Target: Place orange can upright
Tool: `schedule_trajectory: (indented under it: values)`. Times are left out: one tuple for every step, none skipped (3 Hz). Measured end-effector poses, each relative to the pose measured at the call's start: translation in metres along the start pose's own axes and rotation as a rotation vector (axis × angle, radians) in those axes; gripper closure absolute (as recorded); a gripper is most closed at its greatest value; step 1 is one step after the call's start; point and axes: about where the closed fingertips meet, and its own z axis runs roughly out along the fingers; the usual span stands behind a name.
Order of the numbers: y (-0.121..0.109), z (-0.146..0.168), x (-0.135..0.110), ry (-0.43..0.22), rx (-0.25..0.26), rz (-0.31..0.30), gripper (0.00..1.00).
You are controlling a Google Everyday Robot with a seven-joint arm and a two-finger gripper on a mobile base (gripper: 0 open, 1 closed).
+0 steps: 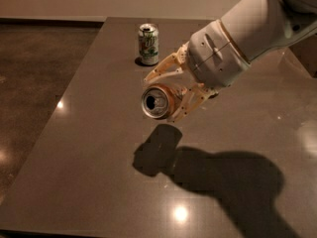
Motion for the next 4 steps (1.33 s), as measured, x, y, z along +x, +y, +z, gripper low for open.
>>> schedule_trajectory:
  values:
    - [0.0,0.0,0.0,0.004,0.005,0.006,1.0]
    - [-0.004,-0.001,-0.005,0.06,0.07,0.088,1.0]
    - [-0.013,-0.004,-0.014,0.115,0.171,0.193,1.0]
    - [-0.019,-0.004,-0.013,0.14,0.291,0.309,1.0]
